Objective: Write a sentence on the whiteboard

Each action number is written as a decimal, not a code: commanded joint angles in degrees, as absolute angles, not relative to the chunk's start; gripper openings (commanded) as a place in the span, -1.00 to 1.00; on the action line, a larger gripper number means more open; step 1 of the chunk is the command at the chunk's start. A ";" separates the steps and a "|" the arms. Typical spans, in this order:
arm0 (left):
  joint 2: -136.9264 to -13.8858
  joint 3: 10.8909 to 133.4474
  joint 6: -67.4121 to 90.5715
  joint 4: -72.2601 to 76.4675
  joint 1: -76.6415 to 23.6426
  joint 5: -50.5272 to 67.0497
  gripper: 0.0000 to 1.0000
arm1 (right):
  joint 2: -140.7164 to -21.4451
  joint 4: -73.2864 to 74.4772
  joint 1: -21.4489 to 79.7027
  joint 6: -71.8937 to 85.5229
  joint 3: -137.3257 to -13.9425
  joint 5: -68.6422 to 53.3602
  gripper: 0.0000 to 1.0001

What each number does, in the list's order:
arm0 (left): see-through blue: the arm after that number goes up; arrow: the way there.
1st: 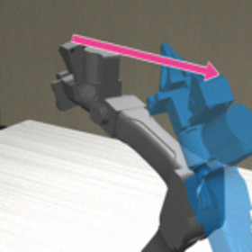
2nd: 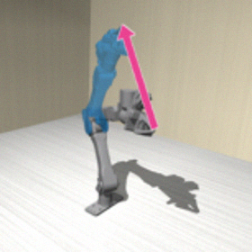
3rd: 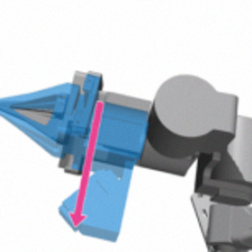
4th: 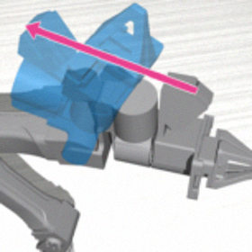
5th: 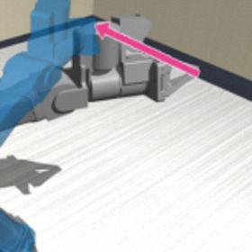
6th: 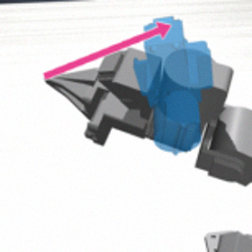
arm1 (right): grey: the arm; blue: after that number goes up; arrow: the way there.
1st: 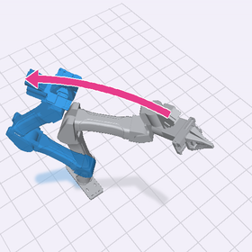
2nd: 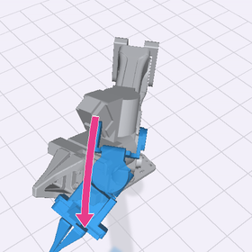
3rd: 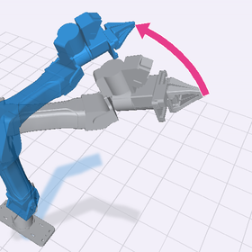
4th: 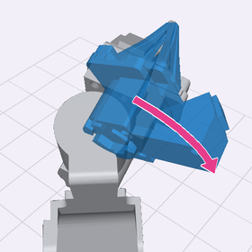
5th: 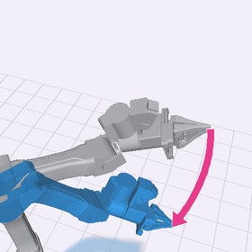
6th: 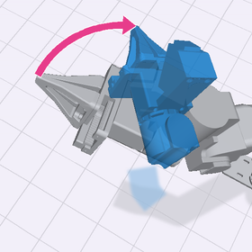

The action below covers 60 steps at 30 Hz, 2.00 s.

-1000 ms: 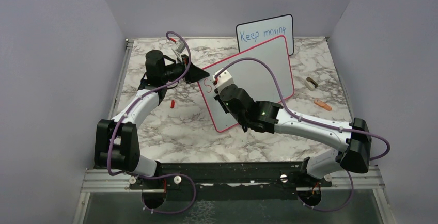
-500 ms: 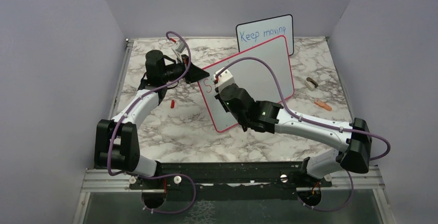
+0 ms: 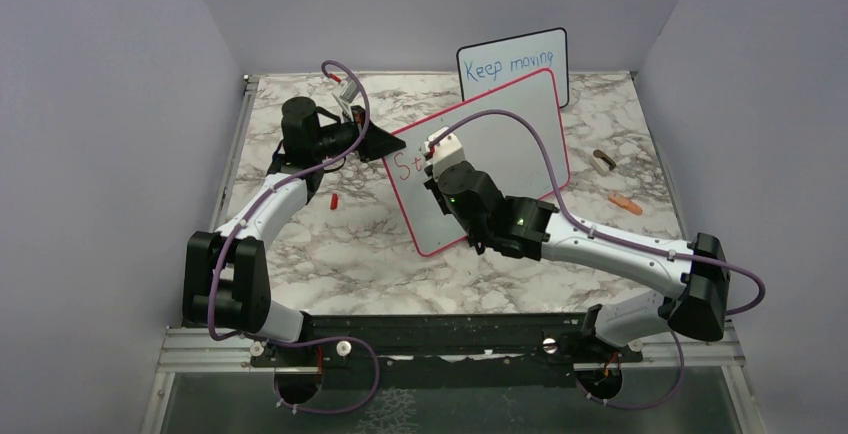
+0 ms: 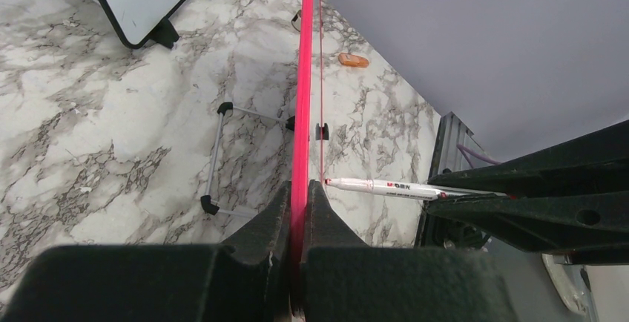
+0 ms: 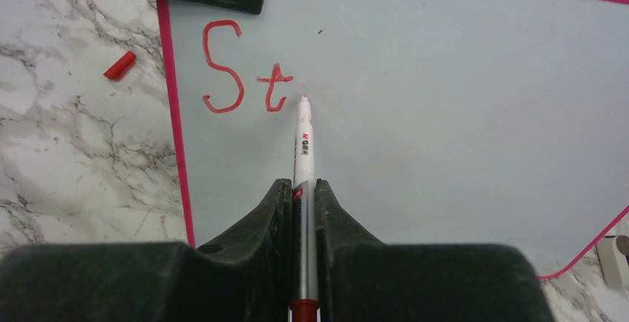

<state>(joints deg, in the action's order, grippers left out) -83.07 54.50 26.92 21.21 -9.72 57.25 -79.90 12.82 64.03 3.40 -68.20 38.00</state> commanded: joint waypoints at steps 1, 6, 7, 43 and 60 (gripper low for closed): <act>-84.29 53.00 25.58 18.63 -11.16 58.62 -1.00 | -78.83 10.46 63.55 3.86 -67.50 38.37 -0.99; -84.28 53.04 25.49 18.63 -11.16 58.64 -1.00 | -79.32 9.90 63.41 4.01 -67.59 37.46 -0.99; -84.29 53.00 25.49 18.63 -11.16 58.64 -1.00 | -79.38 9.75 63.30 4.01 -67.59 37.44 -0.99; -84.64 53.11 25.42 18.54 -11.16 58.90 -1.00 | -81.15 12.13 61.55 4.43 -68.12 39.51 -0.99; -84.68 53.26 25.49 18.54 -11.16 59.33 -1.00 | -81.80 9.66 61.35 3.29 -69.04 39.81 -0.99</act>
<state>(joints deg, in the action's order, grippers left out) -83.18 54.50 26.96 21.32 -9.72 57.25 -80.71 11.60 61.78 3.57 -67.92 38.74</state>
